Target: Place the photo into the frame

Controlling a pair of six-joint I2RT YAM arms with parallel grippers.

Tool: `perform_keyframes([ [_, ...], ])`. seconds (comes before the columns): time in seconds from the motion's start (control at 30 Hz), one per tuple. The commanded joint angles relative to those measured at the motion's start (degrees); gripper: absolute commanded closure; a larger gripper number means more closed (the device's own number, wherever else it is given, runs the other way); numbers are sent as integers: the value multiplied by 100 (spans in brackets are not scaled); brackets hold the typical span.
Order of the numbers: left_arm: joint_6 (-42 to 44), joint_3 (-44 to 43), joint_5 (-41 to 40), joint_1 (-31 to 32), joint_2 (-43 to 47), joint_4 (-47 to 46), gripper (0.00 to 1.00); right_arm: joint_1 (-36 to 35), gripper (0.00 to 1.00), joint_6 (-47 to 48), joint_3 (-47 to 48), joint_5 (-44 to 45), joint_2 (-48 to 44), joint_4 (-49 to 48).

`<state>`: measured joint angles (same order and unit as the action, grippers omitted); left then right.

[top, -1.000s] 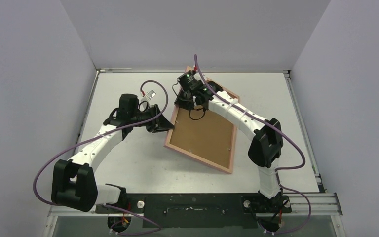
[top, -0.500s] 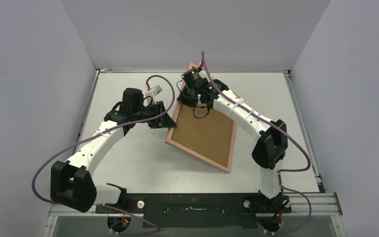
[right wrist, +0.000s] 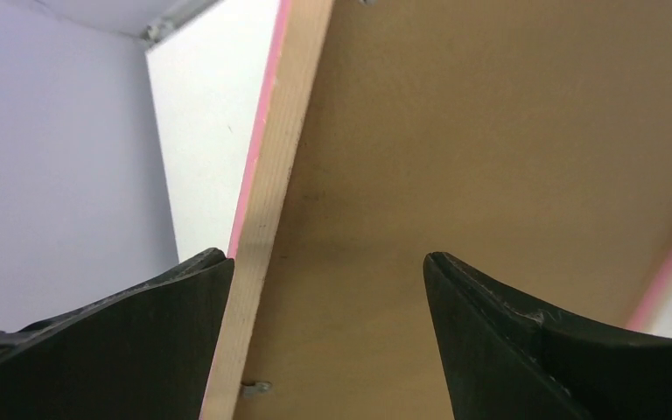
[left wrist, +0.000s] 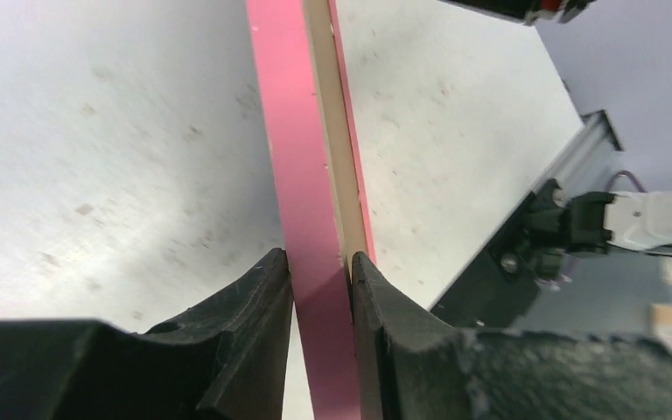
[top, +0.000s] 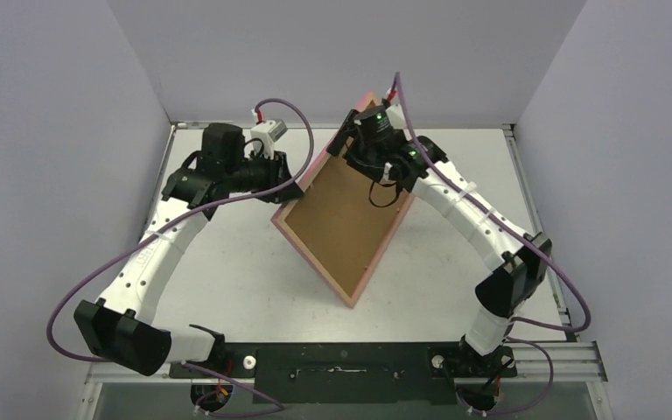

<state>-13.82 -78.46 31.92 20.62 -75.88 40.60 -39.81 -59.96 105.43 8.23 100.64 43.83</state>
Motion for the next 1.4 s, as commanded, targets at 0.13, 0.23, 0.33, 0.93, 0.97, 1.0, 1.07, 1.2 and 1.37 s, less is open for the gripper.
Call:
perform_keyframes([
  [0.13,1890,-1301,-965,269,91,84,100,328,14,182,314,387,-840,102],
  [0.23,2111,-1288,-1190,532,124,50,100,342,13,-131,624,326,-734,669],
  [0.33,2234,-1147,-1630,969,203,38,100,341,13,-571,629,87,-723,1082],
  [0.93,2728,-711,-3703,2802,446,-232,100,378,19,-1307,496,503,-1328,2545],
  [0.97,2740,-702,-3730,2846,457,-236,100,382,21,-1346,417,526,-1404,2546],
  [1.0,2756,-691,-3748,2870,466,-237,100,380,23,-1377,349,544,-1461,2547],
  [1.07,2781,-657,-3728,2908,496,-253,100,379,26,-1449,289,573,-1502,2610],
  [1.2,2844,-548,-3648,2975,568,-280,100,378,31,-1515,243,600,-1494,2700],
  [1.37,2842,-451,-3613,3077,671,-310,100,391,34,-1557,186,608,-1453,2722],
])
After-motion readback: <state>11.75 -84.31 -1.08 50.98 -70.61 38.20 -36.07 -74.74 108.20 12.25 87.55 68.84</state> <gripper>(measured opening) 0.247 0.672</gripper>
